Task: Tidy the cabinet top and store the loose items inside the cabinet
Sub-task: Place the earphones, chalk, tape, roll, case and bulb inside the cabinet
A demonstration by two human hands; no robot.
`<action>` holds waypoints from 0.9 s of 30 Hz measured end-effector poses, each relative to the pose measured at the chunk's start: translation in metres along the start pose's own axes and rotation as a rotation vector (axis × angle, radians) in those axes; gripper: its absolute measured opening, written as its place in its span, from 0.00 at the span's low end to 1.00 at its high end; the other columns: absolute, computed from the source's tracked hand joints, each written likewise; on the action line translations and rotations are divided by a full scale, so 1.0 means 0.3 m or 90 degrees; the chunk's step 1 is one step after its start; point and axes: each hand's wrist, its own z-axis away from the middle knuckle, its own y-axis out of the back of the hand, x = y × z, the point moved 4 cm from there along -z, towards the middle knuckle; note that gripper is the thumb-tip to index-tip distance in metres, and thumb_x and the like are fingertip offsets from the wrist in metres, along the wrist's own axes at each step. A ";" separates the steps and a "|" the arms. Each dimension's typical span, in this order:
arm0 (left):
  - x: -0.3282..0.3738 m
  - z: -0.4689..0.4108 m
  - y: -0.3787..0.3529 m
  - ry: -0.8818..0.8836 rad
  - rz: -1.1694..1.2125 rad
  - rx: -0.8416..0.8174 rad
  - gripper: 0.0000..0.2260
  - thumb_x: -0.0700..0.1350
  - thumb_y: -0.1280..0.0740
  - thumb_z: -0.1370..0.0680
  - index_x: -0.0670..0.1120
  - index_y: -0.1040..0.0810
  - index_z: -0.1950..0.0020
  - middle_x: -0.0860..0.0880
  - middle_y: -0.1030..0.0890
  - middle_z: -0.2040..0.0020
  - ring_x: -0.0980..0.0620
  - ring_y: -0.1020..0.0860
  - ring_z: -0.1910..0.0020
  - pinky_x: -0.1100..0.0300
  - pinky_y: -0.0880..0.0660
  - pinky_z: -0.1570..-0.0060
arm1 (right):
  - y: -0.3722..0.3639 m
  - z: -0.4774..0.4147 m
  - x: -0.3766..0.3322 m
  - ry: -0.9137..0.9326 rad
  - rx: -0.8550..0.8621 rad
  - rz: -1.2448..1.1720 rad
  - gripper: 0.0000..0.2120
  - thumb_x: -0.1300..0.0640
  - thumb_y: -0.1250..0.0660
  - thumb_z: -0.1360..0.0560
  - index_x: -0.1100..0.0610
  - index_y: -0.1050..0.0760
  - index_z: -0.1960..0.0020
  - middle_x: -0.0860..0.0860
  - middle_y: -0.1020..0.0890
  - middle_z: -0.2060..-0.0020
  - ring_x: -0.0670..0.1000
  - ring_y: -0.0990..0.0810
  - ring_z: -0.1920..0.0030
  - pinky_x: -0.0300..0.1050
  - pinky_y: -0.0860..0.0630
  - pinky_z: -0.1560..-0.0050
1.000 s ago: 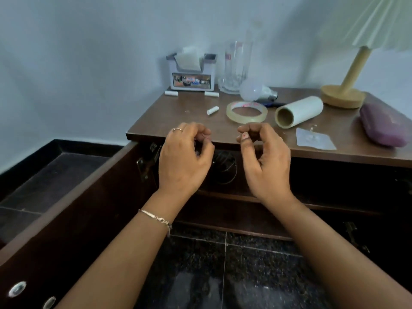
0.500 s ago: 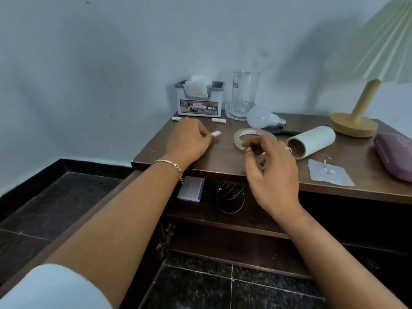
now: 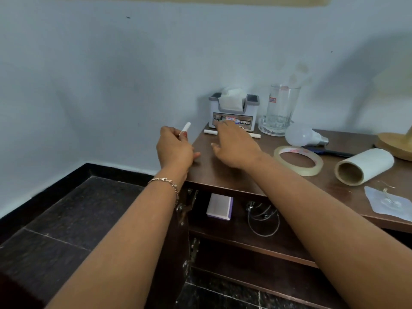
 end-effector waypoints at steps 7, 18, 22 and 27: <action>-0.011 -0.017 -0.003 0.004 -0.005 -0.013 0.11 0.41 0.36 0.20 0.50 0.33 0.60 0.44 0.23 0.52 0.51 0.21 0.68 0.63 0.23 0.74 | -0.066 -0.174 -0.014 -0.065 -0.030 0.021 0.16 0.55 0.40 0.21 0.59 0.28 0.35 0.59 0.23 0.37 0.60 0.25 0.37 0.53 0.27 0.38; 0.000 -0.004 -0.002 -0.038 -0.058 -0.027 0.03 0.43 0.37 0.20 0.46 0.30 0.51 0.50 0.25 0.58 0.53 0.21 0.73 0.54 0.18 0.66 | -0.061 -0.173 -0.034 -0.027 0.062 0.127 0.10 0.63 0.39 0.22 0.58 0.24 0.43 0.59 0.21 0.43 0.61 0.23 0.42 0.51 0.26 0.49; -0.001 -0.007 -0.002 -0.063 -0.096 -0.012 0.03 0.46 0.38 0.20 0.48 0.30 0.53 0.51 0.24 0.58 0.44 0.18 0.61 0.48 0.19 0.57 | -0.049 -0.142 -0.048 -0.013 0.053 0.153 0.09 0.62 0.39 0.22 0.58 0.24 0.43 0.59 0.21 0.44 0.61 0.22 0.43 0.50 0.26 0.50; 0.008 -0.008 -0.004 -0.077 -0.126 -0.011 0.06 0.49 0.39 0.22 0.52 0.32 0.58 0.48 0.21 0.56 0.42 0.18 0.59 0.47 0.20 0.54 | -0.020 -0.051 -0.029 0.029 0.073 0.152 0.09 0.62 0.38 0.23 0.59 0.25 0.44 0.59 0.20 0.46 0.61 0.23 0.44 0.51 0.27 0.50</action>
